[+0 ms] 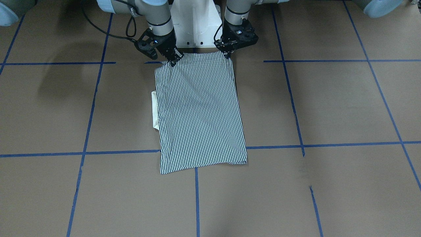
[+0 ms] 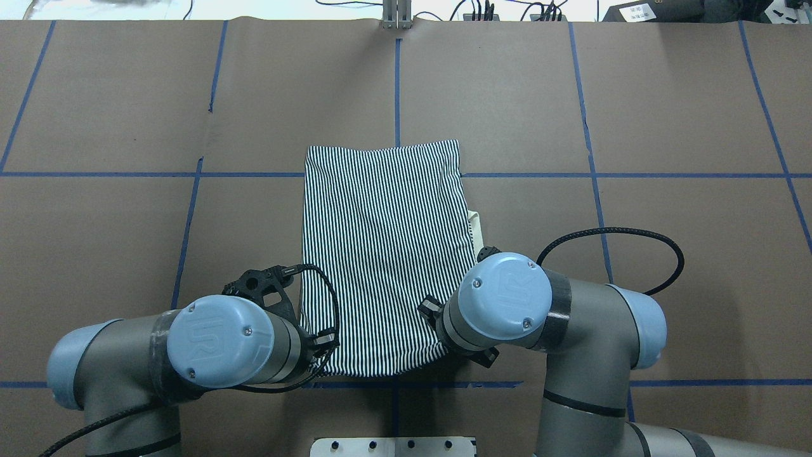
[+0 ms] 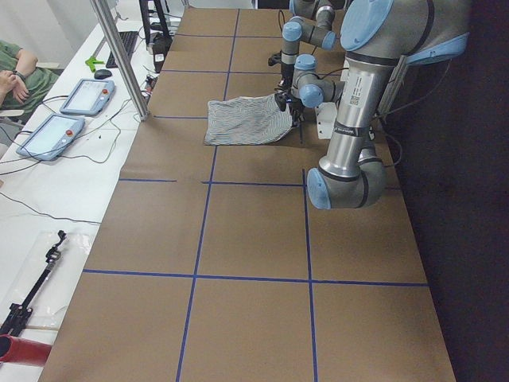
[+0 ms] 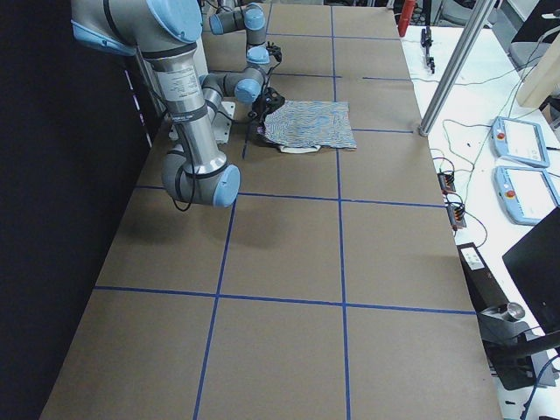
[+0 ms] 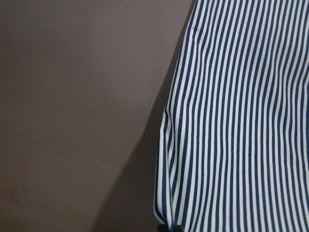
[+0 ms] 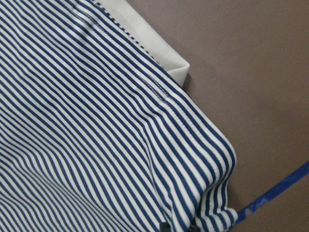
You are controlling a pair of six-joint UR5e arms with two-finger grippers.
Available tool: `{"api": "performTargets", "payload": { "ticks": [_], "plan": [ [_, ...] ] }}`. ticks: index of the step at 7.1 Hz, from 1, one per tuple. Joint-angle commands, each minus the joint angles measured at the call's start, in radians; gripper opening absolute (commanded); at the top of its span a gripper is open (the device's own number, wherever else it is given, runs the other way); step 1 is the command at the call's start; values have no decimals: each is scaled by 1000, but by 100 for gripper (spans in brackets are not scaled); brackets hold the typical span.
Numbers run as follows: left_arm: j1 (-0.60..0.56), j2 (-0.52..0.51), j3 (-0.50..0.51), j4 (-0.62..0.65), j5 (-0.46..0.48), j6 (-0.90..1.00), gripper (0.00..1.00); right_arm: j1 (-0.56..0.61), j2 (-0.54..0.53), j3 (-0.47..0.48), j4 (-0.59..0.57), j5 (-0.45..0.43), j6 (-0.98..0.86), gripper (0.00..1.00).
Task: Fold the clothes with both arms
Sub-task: 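Lift the near edge with both grippers and fold it over toward the collar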
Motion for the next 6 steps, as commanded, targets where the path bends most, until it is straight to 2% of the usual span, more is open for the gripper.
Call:
{"api": "performTargets", "payload": {
  "ticks": [1,2,3,5,6],
  "plan": [
    [-33,-7,-7,7,-1,10,0,46,12,-5,8,-10,-66,0],
    [-126,-22,4,0,-3,33,0,113,20,-29,10,-8,-138,0],
    [-225,-62,61,-28,-3,92,0,179,73,-117,93,-8,-169,0],
    [-278,-82,201,-170,-3,93,0,250,187,-356,218,-7,-217,0],
    [-283,-84,247,-228,-3,88,0,276,201,-411,262,-7,-247,0]
  ]
}}
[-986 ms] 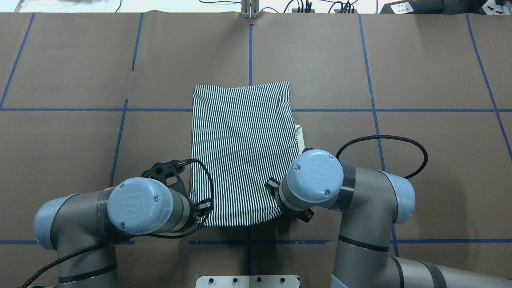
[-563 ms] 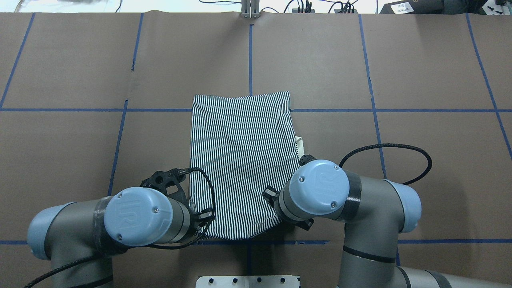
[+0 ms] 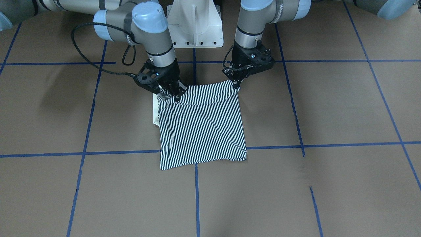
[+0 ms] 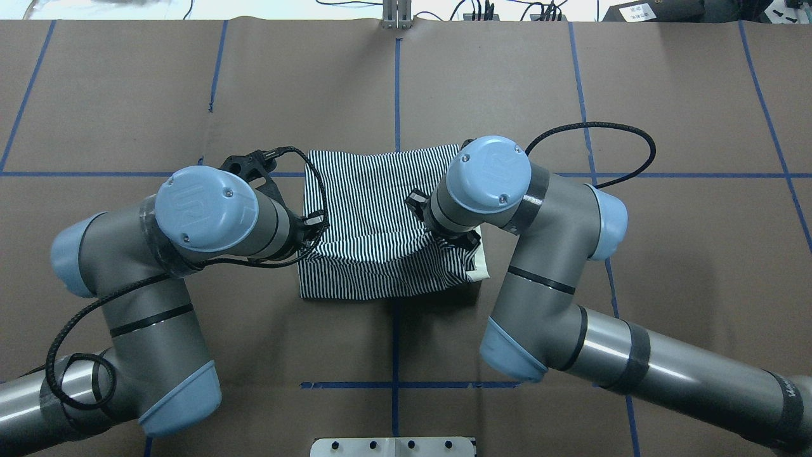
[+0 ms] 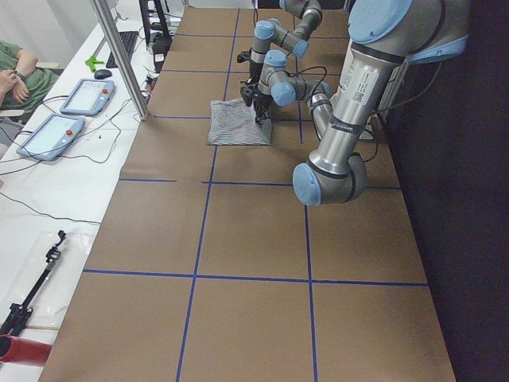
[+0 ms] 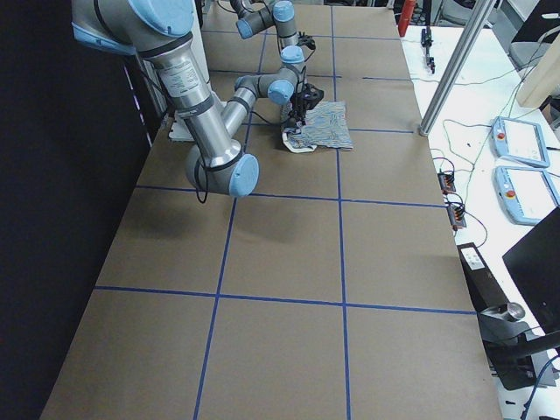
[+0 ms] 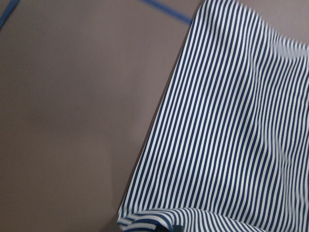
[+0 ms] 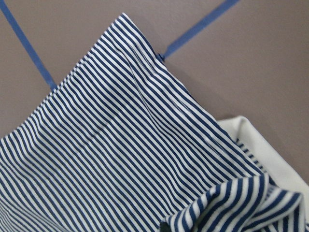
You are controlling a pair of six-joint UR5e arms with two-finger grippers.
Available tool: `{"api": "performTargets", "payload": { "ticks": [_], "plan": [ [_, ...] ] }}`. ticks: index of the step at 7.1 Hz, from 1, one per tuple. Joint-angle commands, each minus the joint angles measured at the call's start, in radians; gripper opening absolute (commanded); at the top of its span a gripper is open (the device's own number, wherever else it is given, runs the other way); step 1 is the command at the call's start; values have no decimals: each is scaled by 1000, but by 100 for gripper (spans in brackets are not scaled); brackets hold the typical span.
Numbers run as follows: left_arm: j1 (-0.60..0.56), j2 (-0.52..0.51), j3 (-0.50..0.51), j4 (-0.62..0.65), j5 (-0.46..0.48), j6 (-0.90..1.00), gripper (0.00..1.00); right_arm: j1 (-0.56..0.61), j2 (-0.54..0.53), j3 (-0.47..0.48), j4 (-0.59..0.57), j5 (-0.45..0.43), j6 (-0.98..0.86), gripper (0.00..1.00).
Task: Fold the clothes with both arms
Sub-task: 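Lift the near edge with both grippers and fold it over toward the collar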
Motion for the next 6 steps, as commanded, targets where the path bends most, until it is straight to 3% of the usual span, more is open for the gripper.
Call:
{"api": "performTargets", "payload": {
  "ticks": [1,2,3,4,6],
  "plan": [
    [-47,-11,94,-103,0,0,0,60,83,-200,108,-3,-48,0],
    [-95,-61,203,-155,2,0,1,92,164,-351,166,-6,-59,0],
    [-157,-136,380,-246,0,33,79,138,224,-480,229,-4,-61,18],
    [-202,-181,509,-306,2,138,100,164,258,-545,260,-9,-156,99],
    [-254,-180,547,-343,0,222,100,209,281,-573,262,-14,-235,100]
  ]
}}
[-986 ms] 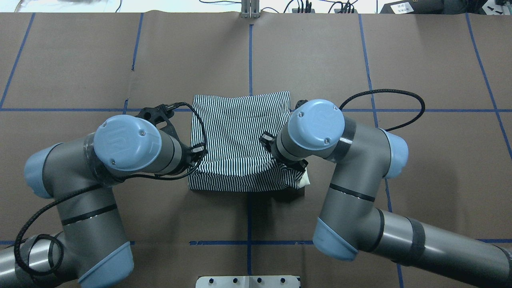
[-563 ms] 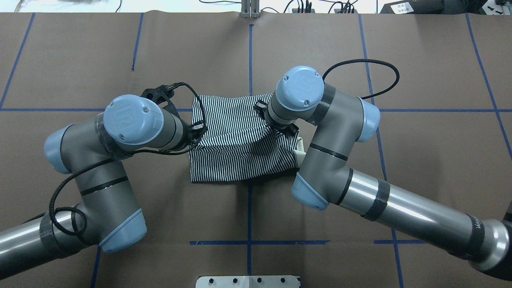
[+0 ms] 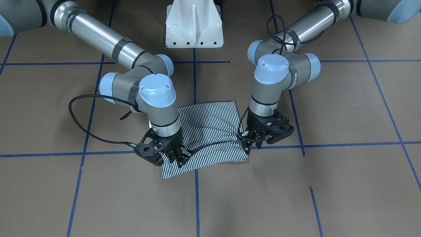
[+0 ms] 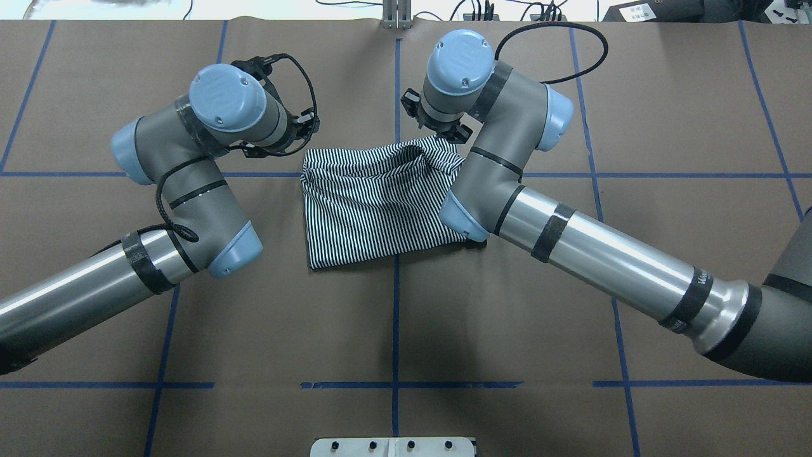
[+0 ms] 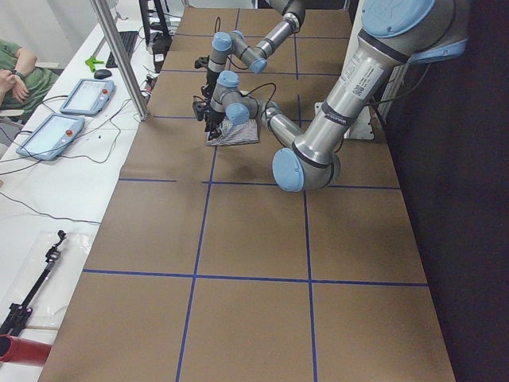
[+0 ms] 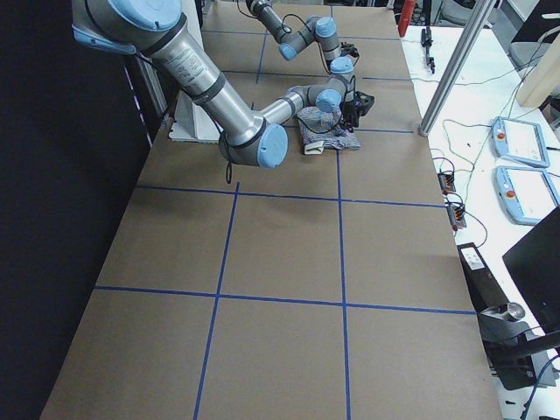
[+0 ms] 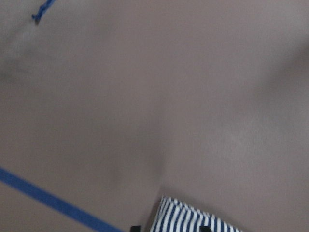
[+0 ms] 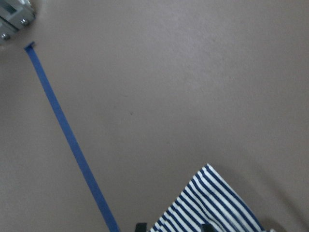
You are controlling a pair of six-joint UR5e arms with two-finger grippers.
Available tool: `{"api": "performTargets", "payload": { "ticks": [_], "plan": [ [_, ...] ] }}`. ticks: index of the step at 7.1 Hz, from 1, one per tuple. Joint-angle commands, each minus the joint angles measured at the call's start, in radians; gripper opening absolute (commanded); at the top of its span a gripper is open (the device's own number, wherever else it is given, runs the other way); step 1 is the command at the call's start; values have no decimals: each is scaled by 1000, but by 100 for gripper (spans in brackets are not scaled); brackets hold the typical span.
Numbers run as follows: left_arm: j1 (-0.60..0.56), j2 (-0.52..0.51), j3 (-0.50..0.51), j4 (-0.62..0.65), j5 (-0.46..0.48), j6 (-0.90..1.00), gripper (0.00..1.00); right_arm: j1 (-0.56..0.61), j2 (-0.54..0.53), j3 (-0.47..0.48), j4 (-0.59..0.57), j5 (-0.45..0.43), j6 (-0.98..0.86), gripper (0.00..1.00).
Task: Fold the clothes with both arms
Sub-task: 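Release the folded shirt and raise both grippers away from it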
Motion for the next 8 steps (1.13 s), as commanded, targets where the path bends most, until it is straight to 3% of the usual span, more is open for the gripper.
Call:
{"api": "performTargets", "payload": {
  "ticks": [1,2,3,5,7,8],
  "plan": [
    [-35,-7,34,-23,-7,56,100,30,35,-42,5,-2,-65,100],
    [-63,0,26,-13,-99,101,100,31,41,-37,-4,7,-178,100],
    [-100,48,-42,-7,-158,166,100,7,40,-16,-36,9,-259,100],
    [-141,108,-146,51,-165,262,100,-62,47,77,-236,-20,-489,100],
    [-157,108,-161,77,-175,267,100,-133,55,30,-248,-169,-681,100],
    [-158,108,-163,79,-177,267,100,-133,54,12,-248,-175,-737,100]
  ]
}}
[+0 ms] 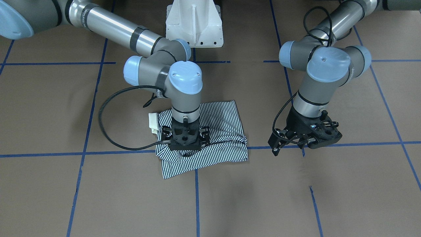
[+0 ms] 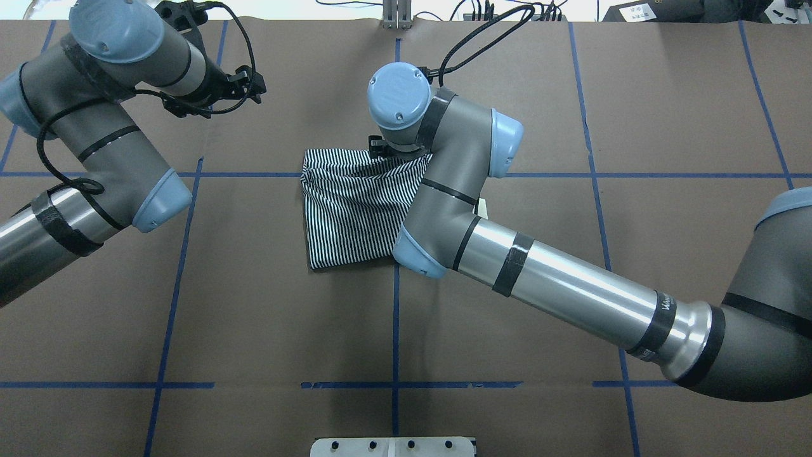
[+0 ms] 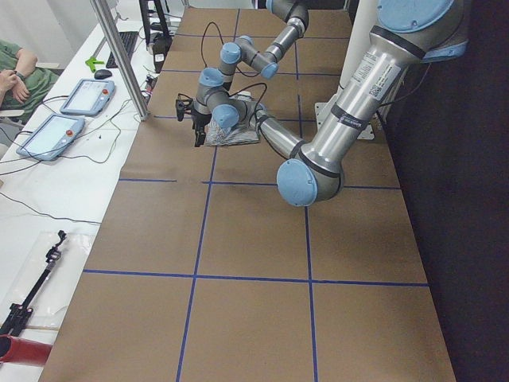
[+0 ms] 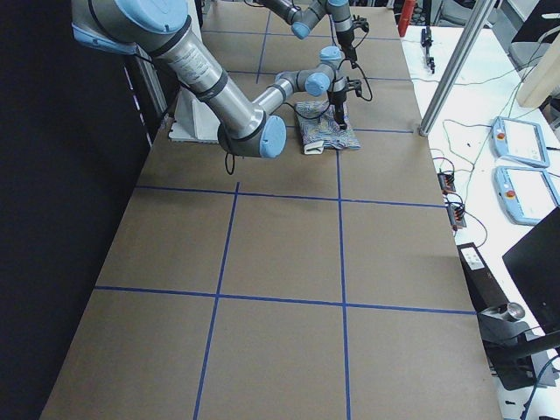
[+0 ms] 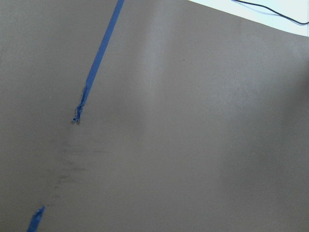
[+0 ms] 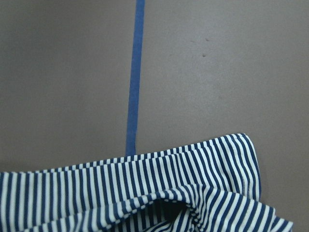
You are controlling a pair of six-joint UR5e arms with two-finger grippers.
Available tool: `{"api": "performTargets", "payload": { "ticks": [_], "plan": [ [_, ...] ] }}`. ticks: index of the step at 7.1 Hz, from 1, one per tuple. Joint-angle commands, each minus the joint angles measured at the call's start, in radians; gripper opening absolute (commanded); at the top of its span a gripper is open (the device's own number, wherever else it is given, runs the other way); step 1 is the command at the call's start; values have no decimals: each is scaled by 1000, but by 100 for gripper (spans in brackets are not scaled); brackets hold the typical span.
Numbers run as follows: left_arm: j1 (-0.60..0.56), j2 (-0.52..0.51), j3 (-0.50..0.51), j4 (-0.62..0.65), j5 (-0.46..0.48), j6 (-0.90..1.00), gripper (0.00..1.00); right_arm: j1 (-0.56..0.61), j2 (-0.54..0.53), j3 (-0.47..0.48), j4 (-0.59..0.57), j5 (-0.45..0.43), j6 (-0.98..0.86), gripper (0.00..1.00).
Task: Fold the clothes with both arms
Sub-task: 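Release the folded shirt and raise both grippers away from it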
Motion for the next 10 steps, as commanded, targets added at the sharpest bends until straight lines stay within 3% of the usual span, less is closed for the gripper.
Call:
{"api": "performTargets", "payload": {
  "ticks": [1,3,6,8,9,10],
  "plan": [
    [-8,1,-9,9,-16,3,100,-12,2,-52,-2,-74,-130,100],
    [-12,2,-9,9,-18,3,100,32,5,-128,17,-140,-226,100],
    [-18,2,-7,9,-32,3,100,157,6,-215,95,-117,-387,100],
    [-92,2,-6,10,-76,84,100,242,5,-196,101,51,-411,100],
    [-157,18,-6,10,-102,203,100,335,-41,-128,86,225,-443,100],
    [-229,60,-7,9,-148,347,100,444,-182,6,83,406,-467,100]
  ]
}}
